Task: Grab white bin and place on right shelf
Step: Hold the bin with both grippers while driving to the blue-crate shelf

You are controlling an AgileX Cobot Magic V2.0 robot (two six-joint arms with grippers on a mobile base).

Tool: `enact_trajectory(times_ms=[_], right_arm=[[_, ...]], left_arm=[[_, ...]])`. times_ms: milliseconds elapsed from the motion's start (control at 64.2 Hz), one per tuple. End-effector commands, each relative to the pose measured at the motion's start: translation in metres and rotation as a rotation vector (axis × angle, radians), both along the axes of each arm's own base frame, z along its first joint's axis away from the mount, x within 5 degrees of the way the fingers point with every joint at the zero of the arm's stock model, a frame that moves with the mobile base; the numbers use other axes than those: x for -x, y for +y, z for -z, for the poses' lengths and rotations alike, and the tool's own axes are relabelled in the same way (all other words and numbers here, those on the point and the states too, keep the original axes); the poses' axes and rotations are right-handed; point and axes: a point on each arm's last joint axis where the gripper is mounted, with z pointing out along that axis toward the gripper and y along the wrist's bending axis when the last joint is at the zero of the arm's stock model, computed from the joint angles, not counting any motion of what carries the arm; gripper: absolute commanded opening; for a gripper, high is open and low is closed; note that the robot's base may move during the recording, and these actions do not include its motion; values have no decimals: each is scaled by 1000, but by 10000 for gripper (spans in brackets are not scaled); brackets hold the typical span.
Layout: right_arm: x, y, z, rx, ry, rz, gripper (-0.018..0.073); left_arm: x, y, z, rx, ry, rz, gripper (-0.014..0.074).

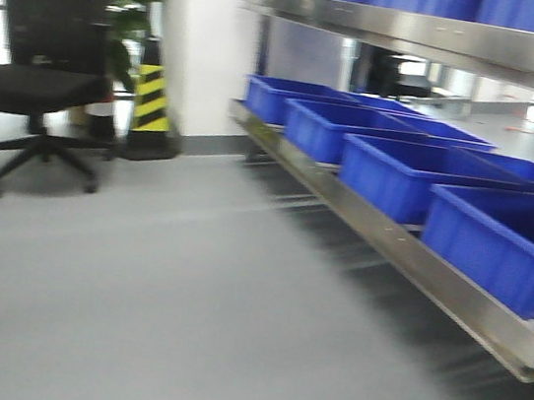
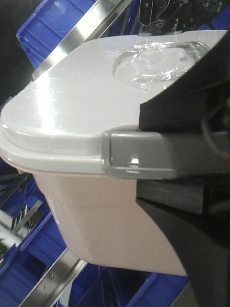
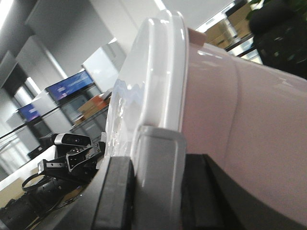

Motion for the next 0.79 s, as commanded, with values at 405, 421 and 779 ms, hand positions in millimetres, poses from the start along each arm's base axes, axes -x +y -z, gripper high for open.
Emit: enact_trajectory(times_ms=[405, 421, 779], right_arm=[[32, 14, -33, -105, -147, -175, 235], [32, 14, -33, -105, -147, -175, 235], [31, 13, -33, -108, -144, -162, 235]], left_arm=[[42, -23, -28, 10, -142, 266, -86], [42, -23, -28, 10, -142, 266, -86], [42, -23, -28, 10, -142, 266, -86]])
